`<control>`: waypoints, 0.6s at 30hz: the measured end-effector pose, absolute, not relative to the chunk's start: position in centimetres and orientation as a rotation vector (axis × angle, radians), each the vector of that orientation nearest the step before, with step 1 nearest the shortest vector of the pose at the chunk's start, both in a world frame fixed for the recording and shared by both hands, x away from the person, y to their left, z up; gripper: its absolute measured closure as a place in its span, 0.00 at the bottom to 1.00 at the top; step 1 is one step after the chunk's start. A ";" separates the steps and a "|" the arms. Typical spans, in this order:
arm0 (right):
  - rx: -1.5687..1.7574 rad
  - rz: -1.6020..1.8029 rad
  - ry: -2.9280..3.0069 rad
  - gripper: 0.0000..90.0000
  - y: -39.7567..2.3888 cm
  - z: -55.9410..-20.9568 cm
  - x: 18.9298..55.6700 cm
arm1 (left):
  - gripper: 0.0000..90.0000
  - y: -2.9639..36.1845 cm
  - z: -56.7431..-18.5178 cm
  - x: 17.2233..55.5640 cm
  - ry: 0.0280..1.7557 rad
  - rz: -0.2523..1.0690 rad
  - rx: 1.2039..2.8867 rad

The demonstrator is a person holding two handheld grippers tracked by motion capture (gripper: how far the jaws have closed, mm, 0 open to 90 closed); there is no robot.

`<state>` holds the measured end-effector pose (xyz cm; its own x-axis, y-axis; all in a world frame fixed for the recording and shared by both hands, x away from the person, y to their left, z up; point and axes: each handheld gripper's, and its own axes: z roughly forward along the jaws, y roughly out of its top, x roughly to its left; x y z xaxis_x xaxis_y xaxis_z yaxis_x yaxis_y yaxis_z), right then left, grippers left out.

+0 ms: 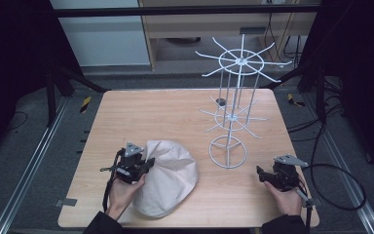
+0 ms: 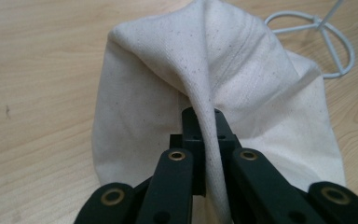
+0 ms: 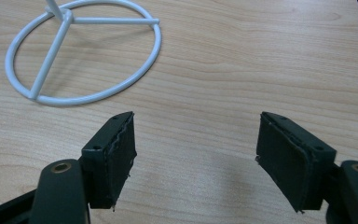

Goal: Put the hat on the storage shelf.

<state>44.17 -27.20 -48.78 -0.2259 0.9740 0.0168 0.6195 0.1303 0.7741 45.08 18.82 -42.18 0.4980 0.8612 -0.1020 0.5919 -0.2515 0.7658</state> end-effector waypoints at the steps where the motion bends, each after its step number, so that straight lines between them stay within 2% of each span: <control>1: 1.526 0.920 1.911 0.31 -27.2 -48.8 44.2 | 0.99 18.8 -42.0 44.9 1.185 0.442 1.950; 18: 1.530 0.943 1.905 0.31 -27.1 -48.6 44.1 | 0.99 19.5 -38.2 42.0 1.021 0.510 1.837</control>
<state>44.08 -27.13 -48.65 -0.2291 0.9729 0.0296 0.6134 0.1207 0.7805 41.97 19.51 -38.21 0.5659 0.8206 -0.0799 0.4291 -0.2104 0.8784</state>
